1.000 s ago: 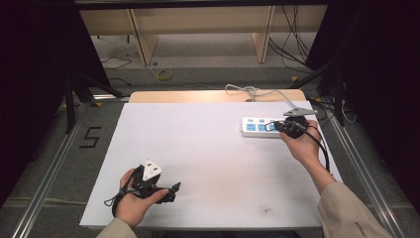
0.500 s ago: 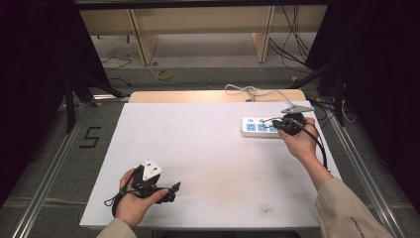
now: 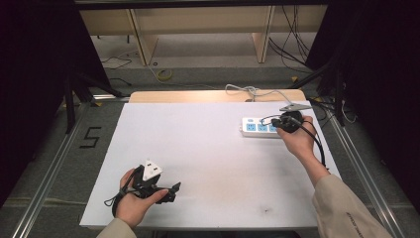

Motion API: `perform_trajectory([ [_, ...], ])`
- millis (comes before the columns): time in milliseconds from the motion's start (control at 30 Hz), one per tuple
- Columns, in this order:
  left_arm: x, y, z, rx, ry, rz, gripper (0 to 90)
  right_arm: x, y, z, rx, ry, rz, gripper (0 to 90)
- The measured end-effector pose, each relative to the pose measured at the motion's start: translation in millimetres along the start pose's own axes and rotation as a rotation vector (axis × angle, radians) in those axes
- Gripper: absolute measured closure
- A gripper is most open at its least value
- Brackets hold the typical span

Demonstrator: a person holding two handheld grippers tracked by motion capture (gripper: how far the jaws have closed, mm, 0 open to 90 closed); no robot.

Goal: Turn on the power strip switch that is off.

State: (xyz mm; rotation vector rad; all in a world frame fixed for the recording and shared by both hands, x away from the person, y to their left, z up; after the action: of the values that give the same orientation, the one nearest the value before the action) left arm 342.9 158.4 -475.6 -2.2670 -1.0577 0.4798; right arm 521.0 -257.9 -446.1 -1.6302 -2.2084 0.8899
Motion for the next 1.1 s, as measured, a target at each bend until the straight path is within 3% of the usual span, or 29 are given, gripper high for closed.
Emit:
perform_trajectory([
  [1100, -0.9, 0.7, 0.3, 0.002, 0.001, 0.005, 4.8, 1.5, 22.7, -7.3, 0.037, 0.005, 0.008, 90.0],
])
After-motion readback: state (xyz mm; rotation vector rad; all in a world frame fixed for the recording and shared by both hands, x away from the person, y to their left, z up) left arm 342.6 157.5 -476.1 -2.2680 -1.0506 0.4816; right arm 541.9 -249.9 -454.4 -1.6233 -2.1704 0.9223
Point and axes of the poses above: each handheld gripper's, and its own axes: y roughly forward along the jaws, z roughly out of its underside, x roughly to its left, the point moved 3 cm from there along y, roughly forward along the jaws, and after that the axes turned 8 degrees about z, right-handed, at the moved point
